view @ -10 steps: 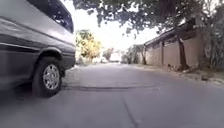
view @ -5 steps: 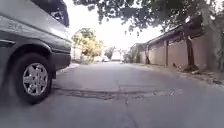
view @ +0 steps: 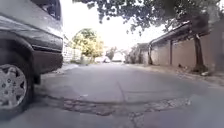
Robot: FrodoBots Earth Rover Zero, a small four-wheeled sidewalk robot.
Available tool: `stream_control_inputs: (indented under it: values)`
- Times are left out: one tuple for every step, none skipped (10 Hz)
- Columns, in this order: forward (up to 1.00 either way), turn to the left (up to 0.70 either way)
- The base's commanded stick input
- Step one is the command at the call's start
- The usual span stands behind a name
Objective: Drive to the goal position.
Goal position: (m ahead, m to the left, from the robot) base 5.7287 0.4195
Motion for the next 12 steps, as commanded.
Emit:
stream_control_inputs:
  values:
    - [1.0,0.0]
    - [1.0,0.0]
    - [1.0,0.0]
    - [1.0,0.0]
    - [1.0,0.0]
    - [1.0,0.0]
    - [1.0,0.0]
    - [1.0,0.0]
    - [1.0,0.0]
    - [1.0,0.0]
    - [1.0,0.0]
    - [1.0,0.0]
